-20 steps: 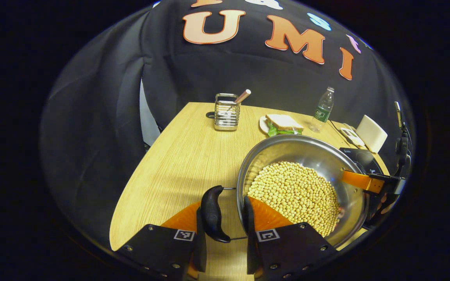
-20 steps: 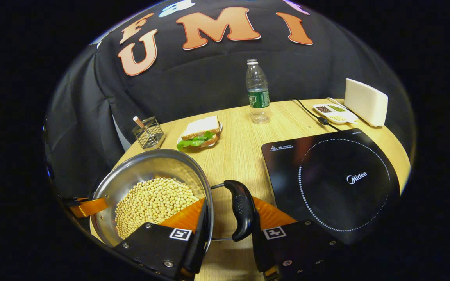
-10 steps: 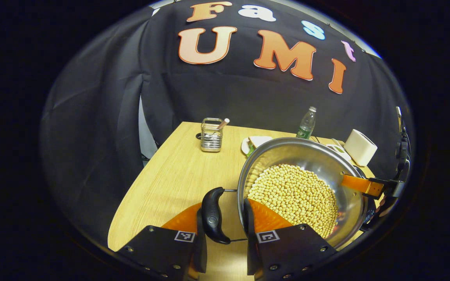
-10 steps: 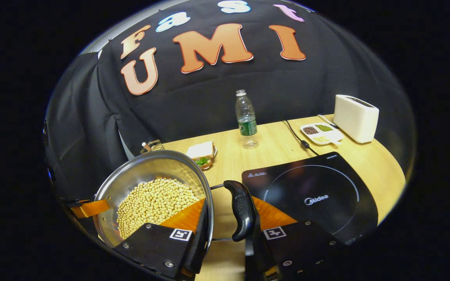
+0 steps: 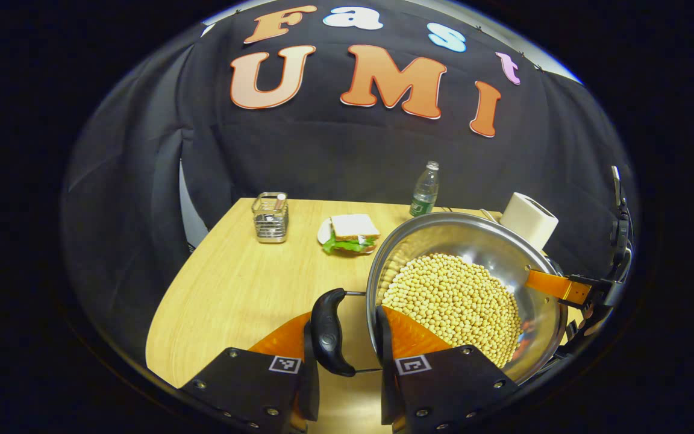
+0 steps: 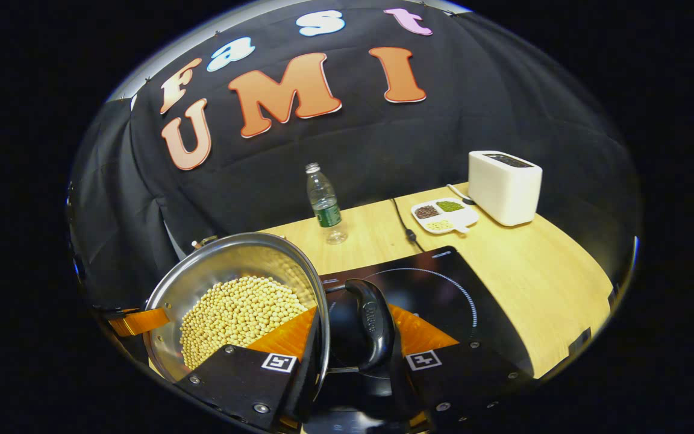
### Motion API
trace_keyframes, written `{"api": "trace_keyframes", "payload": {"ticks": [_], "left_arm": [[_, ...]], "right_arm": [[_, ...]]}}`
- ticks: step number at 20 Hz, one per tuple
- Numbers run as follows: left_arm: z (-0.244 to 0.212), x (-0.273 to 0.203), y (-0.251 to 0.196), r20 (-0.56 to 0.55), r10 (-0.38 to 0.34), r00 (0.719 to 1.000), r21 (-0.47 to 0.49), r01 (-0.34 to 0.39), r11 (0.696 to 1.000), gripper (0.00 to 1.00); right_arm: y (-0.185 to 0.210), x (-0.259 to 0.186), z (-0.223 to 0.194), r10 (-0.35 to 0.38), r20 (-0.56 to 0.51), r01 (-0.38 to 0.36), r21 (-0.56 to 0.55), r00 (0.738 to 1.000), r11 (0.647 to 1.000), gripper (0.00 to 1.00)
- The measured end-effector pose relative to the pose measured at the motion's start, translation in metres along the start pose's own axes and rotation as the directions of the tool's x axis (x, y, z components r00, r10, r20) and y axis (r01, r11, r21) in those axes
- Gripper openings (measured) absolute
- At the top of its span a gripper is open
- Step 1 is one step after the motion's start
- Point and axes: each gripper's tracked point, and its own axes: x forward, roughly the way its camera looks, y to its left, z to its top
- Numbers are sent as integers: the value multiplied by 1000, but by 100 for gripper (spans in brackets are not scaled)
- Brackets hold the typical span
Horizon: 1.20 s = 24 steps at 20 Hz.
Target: First push the handle of the pot to place it horizontally, then grasp the pot with both hands and set it on the induction cooktop.
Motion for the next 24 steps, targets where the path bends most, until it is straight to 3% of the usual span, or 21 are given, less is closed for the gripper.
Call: {"api": "trace_keyframes", "payload": {"ticks": [15, 23, 24], "left_arm": [[-10, 52, -130, -100, -97, 990, 84, 106, 991, 42], [-17, 80, -153, -132, -106, 986, 113, 121, 986, 41], [-18, 84, -154, -136, -105, 985, 112, 121, 986, 42]], "right_arm": [[-125, 5, 3, -116, -44, 119, 88, 992, 989, 52], [-159, 16, 1, -135, -80, 144, 120, 988, 982, 52], [-161, 19, 0, -136, -86, 145, 117, 987, 982, 47]]}}
